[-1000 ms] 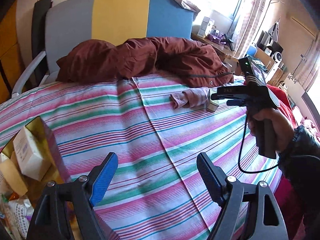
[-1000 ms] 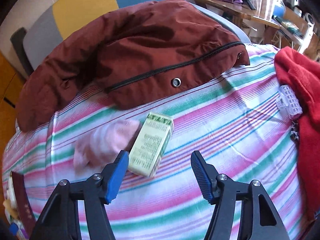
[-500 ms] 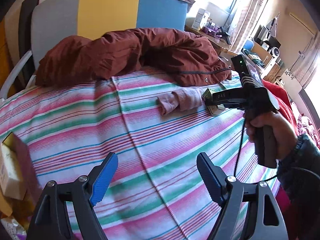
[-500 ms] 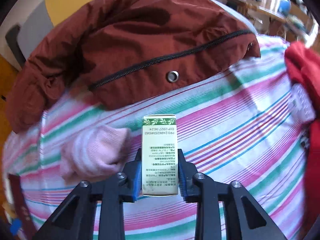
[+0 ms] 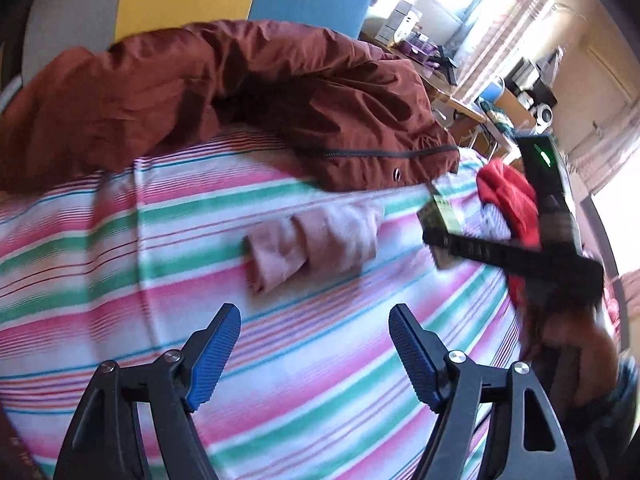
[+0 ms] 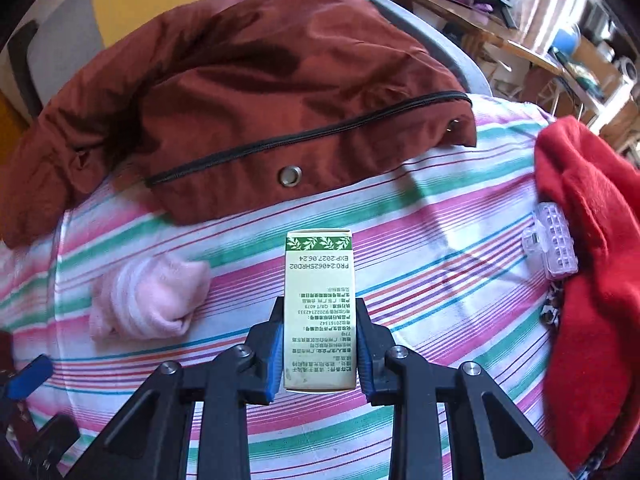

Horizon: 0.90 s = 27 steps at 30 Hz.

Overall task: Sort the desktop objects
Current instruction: 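Grasp the pink sock with the left gripper while the right gripper grasps the green-printed box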

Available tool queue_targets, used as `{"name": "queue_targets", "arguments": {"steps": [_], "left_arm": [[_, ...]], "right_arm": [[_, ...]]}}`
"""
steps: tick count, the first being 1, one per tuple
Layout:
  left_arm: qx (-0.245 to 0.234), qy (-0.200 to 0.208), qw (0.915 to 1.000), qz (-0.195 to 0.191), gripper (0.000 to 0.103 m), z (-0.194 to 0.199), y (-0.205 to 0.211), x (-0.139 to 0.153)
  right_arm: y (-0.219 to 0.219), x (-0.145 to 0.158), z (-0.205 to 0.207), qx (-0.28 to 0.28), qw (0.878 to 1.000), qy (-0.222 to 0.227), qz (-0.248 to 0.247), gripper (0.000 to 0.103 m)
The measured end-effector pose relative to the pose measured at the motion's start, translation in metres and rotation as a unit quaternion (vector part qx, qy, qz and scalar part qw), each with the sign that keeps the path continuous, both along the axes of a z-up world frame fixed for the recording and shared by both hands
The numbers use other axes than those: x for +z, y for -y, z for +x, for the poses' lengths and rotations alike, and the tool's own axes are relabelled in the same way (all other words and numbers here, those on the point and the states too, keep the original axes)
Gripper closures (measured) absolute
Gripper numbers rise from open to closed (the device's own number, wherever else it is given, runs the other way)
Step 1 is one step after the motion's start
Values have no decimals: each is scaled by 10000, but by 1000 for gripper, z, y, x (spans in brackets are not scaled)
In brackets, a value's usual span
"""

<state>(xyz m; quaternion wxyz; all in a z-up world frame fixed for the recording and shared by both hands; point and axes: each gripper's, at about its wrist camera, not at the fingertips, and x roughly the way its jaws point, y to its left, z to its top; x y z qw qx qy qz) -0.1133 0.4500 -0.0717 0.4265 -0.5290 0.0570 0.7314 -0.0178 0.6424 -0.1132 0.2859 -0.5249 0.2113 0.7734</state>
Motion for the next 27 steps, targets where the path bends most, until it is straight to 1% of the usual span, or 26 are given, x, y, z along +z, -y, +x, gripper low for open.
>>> {"name": "queue_targets", "arguments": {"steps": [2,5,7,8,9,10,13,15,17,18,19,20,21,23,25,27], "left_arm": [[116,137,9998,14,25,-7,-14,-4],[360,475,9982,13,23,-19,-35,-16],[558,686,9961,-44,23,-27,-44,-27],[628,816,9947,-15,23,-30,-49,-32],[677,827,9943,-17,23,-32,-52,-34],[729,765,9944,-40,23,-34,-58,-35],[668,665,9955,-83,23,-32,-73,-36],[622,385,9971,-218,23,-29,-84,-38],[426,37,9984,-368,24,-28,-93,-43],[335,-177,9984,-410,29,-25,-96,-43],[256,-402,9975,-530,33,-21,-97,-44],[168,-559,9966,-585,39,-17,-97,-44],[81,-633,9966,-528,47,-15,-93,-43],[88,-527,9978,-386,57,-18,-81,-42],[89,-449,9984,-332,58,-19,-71,-41],[98,-429,9986,-297,59,-16,-59,-39]], "right_arm": [[1,1,-1,26,10000,-34,0,73],[8,7,-1,112,9999,-53,55,73],[6,10,0,105,9999,-86,65,73],[7,12,1,94,9999,-112,54,73],[7,13,-3,84,9999,-129,44,73],[7,14,-6,79,9999,-140,39,73],[6,12,-6,79,9998,-173,19,73],[7,13,-5,88,9998,-165,46,73],[6,12,-4,81,9998,-171,48,73],[7,13,-4,90,9998,-165,63,73],[7,13,-4,97,9998,-165,68,73],[8,13,-5,108,9998,-177,62,73],[9,14,-5,130,9997,-182,75,73],[5,13,-7,194,9996,-192,112,73],[3,12,-9,300,9992,-258,98,73],[12,17,-13,516,9978,-397,141,73]]}}
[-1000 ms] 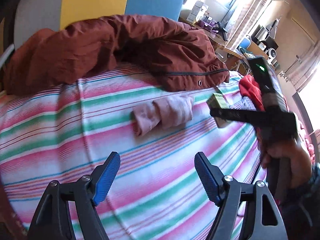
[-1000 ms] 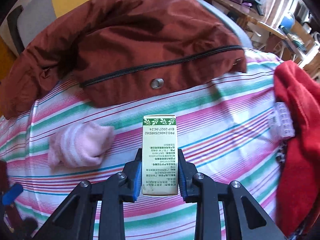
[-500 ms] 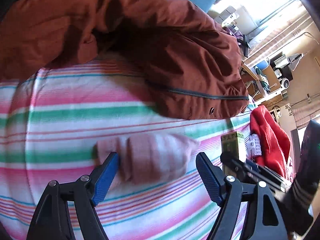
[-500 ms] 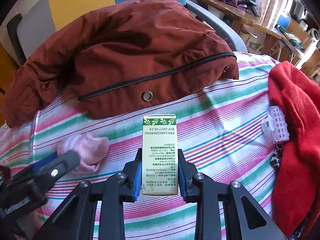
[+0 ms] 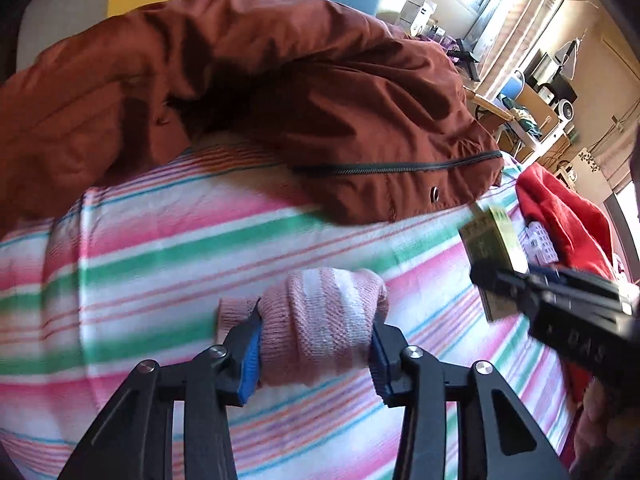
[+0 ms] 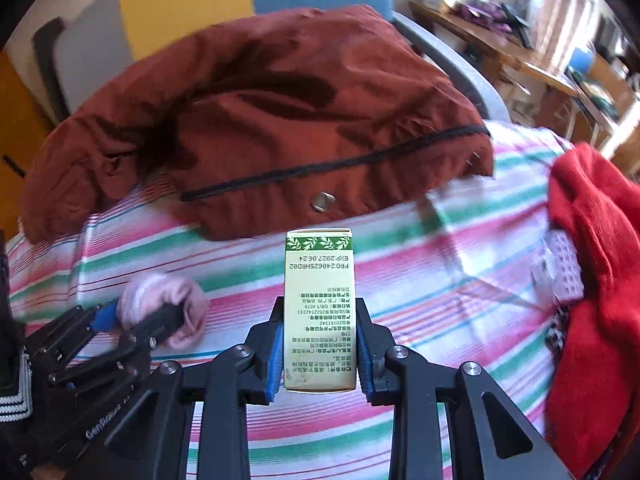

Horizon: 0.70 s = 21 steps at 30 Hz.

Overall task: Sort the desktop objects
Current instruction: 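Grasp the pink sock with the left gripper while the right gripper grasps the green-printed box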

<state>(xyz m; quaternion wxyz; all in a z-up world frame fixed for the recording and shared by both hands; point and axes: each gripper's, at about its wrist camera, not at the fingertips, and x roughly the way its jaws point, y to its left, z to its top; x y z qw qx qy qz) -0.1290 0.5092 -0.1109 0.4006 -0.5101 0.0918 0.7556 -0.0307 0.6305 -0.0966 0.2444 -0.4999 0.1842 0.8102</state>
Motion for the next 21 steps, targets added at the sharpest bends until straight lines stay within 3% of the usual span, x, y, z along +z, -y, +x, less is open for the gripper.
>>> {"name": "queue_targets", "arguments": {"steps": [3,9,21], "left_arm": [[42,-69,10000,49,60,7,25,3],[261,-291,9992,-48,60,18,78,11],[652,-1159,9910,139,59,52,180,73]], "right_arm": [[16,4,-7,372,9992,-142,38,73],[54,-8,-25,1164,9932,4,40,73],[118,-12,-36,2028,9792,8,51,73]]}}
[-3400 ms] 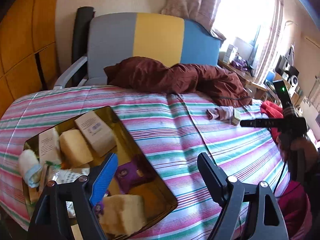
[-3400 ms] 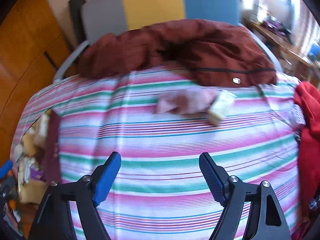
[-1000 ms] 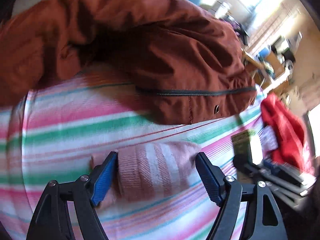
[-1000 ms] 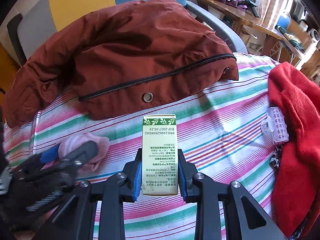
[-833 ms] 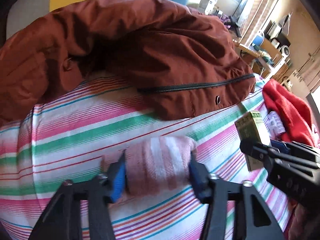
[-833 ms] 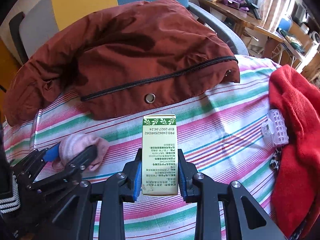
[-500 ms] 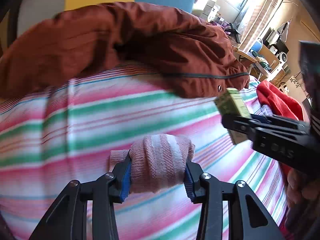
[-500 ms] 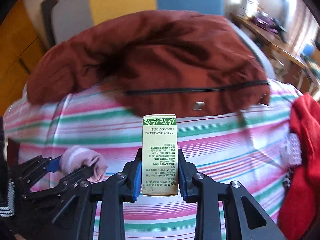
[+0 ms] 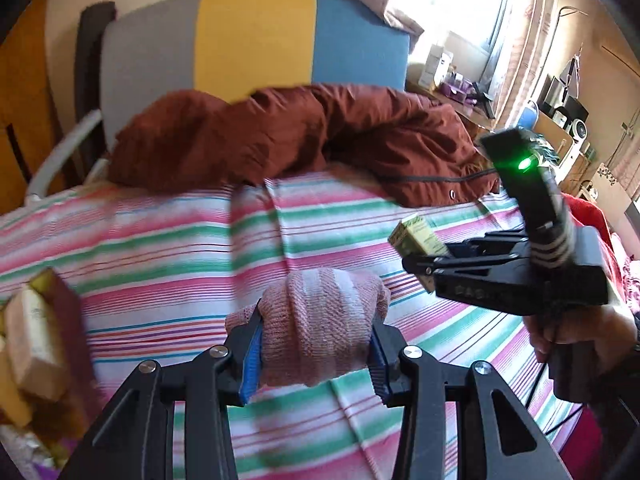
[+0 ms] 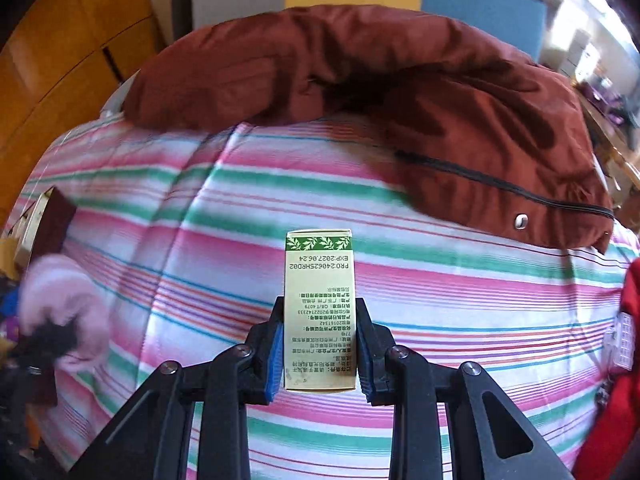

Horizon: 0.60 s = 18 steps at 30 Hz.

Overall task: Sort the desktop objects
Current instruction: 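Grasp the pink sock with the left gripper while the right gripper grasps the green-printed box, then carry the pink sock and green-printed box to the gold tray and release them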

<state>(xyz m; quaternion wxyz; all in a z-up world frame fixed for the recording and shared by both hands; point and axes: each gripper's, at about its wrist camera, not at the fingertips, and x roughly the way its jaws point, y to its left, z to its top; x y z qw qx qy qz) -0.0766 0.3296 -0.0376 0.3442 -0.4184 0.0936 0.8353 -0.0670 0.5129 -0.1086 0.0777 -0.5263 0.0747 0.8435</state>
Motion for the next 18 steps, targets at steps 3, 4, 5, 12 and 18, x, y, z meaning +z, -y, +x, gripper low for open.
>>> {"name": "queue_targets", "arguments": {"steps": [3,4,5,12,18], "left_arm": [[74,-213,9997,71,59,7,22,16],[92,-270,9996,88,59,8,25,19],[115,-330,9993,101,59,10,30,23],[293,-729,9968,141,59,21,72,50],[451,-830,9954,179,59,26,99,57]], "right_arm": [[14,-5,-1,102,9999,104,19,73],[17,-6,-1,116,9999,126,7,73],[21,-8,-2,143,9998,159,25,73],[45,-7,-2,244,9993,257,112,73],[64,-6,2,319,9989,333,107,73]]}}
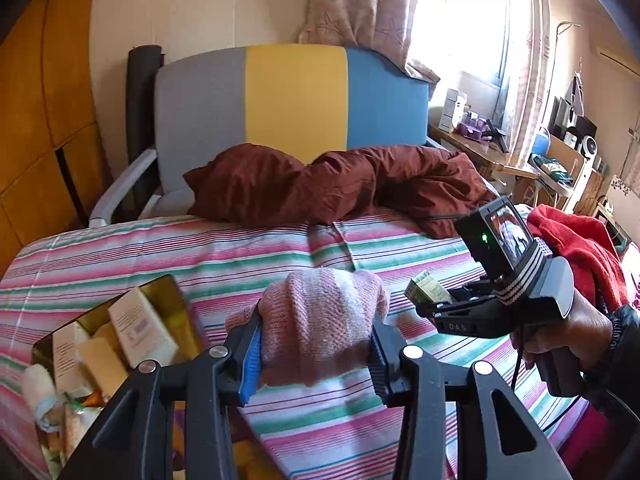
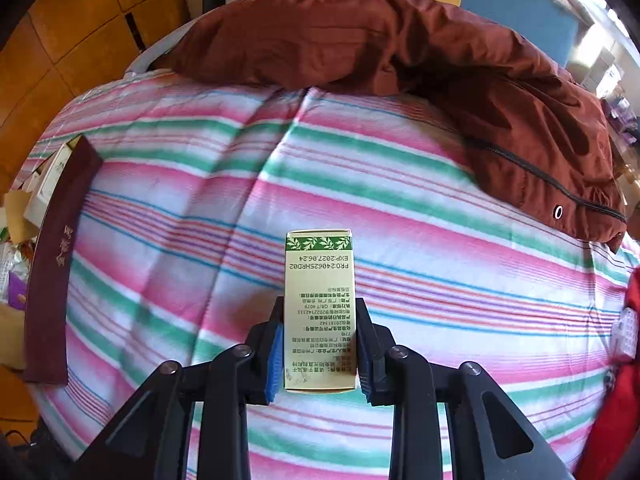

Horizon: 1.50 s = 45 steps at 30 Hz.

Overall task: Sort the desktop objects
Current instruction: 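Carry the pink sock and green-printed box to the gold tray and release them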

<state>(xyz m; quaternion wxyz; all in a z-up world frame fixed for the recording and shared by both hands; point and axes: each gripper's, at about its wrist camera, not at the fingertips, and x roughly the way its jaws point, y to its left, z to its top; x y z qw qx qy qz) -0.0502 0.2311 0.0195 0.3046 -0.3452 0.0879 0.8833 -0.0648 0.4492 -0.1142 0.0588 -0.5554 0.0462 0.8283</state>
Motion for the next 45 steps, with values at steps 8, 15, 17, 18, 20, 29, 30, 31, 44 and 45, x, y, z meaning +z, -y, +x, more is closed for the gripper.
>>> {"name": "queue_targets", "arguments": {"steps": [8,15,17,18,20,29,30,31,44,45], "left_arm": [[181,59,9998,30,59,6,32,-2],[274,120,9995,65,59,11,53,-6],[301,107,9995,68,59,13,59,-7],[310,109,9994,80,59,14,62,-7],[347,123,9993,102,59,16,70,-8],[506,262,9980,275,59,20,99,-14],[514,297,9977,328,59,20,103,-13],[534,313,9974,380,59,20,108,-12],[1494,502,9834,902,59,-8,212,-4],[1514,593,9824,920,59,-13,216,-7]], "right_arm": [[31,-8,10,212,9996,212,1,73],[53,-8,19,273,9994,230,-48,73],[61,-7,22,289,9993,254,-15,73],[64,-7,23,293,9992,258,-8,73],[71,-4,25,275,9993,221,-96,73],[114,23,33,388,9984,-191,-368,73],[118,24,34,400,9982,-223,-394,73],[123,27,36,408,9979,-270,-427,73],[213,75,47,1079,9825,-1073,-1069,73],[220,76,45,1152,9816,-1081,-1075,73]]}}
